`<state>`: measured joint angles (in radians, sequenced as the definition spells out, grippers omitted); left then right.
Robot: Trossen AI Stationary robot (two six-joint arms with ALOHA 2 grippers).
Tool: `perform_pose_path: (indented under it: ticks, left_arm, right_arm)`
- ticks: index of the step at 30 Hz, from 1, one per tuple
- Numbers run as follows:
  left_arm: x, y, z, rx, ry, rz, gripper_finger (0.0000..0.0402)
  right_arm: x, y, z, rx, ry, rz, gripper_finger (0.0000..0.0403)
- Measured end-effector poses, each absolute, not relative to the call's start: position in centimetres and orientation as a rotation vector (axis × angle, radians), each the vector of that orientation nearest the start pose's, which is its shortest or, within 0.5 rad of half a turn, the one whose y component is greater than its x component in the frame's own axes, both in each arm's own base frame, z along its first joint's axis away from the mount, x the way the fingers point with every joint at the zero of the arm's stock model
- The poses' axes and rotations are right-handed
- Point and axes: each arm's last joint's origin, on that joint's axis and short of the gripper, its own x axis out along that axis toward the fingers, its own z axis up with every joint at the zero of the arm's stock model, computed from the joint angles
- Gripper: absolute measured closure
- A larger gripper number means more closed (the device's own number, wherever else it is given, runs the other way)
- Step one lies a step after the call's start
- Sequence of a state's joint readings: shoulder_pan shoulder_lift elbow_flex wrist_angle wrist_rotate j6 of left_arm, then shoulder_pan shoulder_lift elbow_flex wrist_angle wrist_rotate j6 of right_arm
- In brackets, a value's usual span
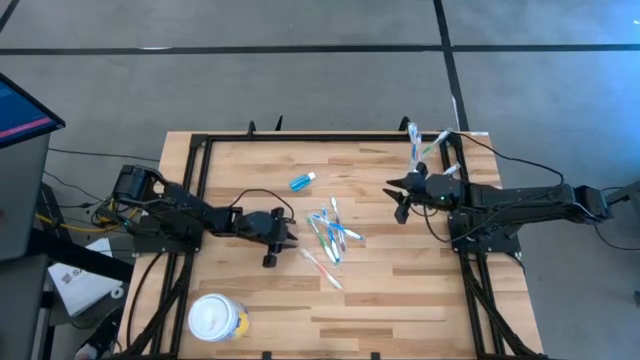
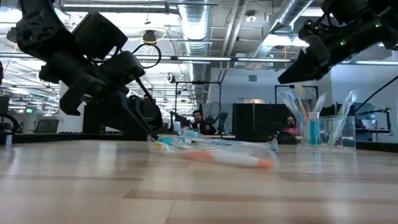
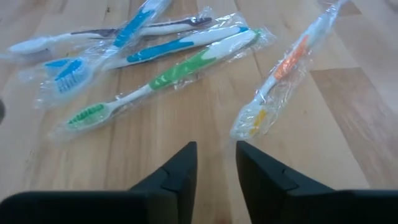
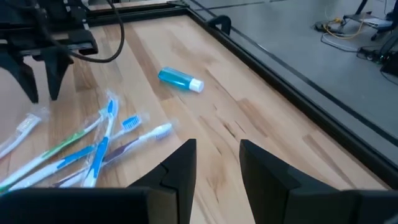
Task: Pick & Place toothbrushing station
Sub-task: Put the orange toothbrush into the transparent organizer
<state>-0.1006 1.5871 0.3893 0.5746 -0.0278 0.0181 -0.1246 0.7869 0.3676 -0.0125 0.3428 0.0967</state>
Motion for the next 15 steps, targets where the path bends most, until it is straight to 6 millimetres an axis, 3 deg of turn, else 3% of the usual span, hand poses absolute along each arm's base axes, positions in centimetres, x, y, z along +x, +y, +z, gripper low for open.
perform_pose_path:
  ticks: [5,15]
  left_arm:
    - [24.60,-2.96,10.44,0.063,0.625,-0.104,0.0269]
    - [24.63,-3.40,10.57,0.069,0.609,-0.121,0.0278]
  right_arm:
    - [16.58,-3.06,20.63,0.047,0.404,-0.480,0.0290]
    - [16.59,-3.06,20.65,0.047,0.402,-0.480,0.0290]
